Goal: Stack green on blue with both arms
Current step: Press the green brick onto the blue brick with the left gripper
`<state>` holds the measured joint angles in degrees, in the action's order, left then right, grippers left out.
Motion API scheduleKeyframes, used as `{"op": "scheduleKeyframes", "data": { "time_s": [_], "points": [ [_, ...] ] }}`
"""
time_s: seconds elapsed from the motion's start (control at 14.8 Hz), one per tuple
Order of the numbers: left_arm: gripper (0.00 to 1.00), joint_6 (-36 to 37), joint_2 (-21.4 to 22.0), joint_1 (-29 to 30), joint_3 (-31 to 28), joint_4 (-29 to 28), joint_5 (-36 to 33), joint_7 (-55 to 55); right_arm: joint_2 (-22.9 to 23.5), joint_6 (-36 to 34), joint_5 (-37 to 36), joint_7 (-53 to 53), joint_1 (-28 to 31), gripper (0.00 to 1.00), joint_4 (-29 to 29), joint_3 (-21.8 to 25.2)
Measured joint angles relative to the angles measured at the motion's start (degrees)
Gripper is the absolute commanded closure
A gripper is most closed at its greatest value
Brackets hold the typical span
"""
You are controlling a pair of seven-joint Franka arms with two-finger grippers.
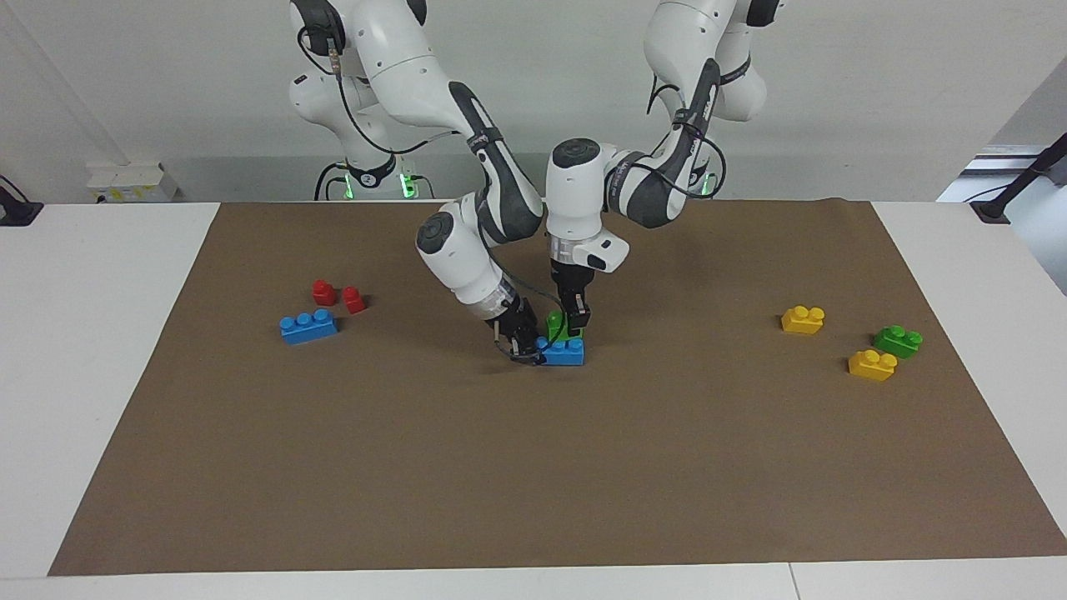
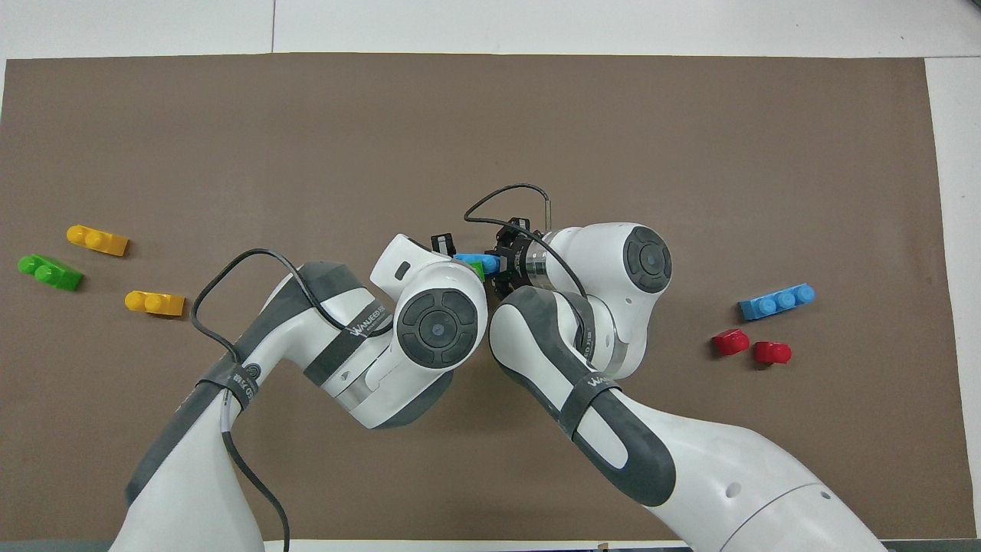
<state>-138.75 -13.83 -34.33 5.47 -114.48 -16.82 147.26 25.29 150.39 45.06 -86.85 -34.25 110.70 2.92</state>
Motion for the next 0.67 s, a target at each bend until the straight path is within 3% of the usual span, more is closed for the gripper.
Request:
{"op": "scheduleKeyframes", "data": {
  "time_s": [0.67],
  "points": [
    [1.0, -1.6, -0.6, 0.1, -0.6, 0.2, -2.6, 0.1, 0.0, 0.1, 0.0, 0.0, 0.0, 1.0, 0.1, 0.0]
  ]
}}
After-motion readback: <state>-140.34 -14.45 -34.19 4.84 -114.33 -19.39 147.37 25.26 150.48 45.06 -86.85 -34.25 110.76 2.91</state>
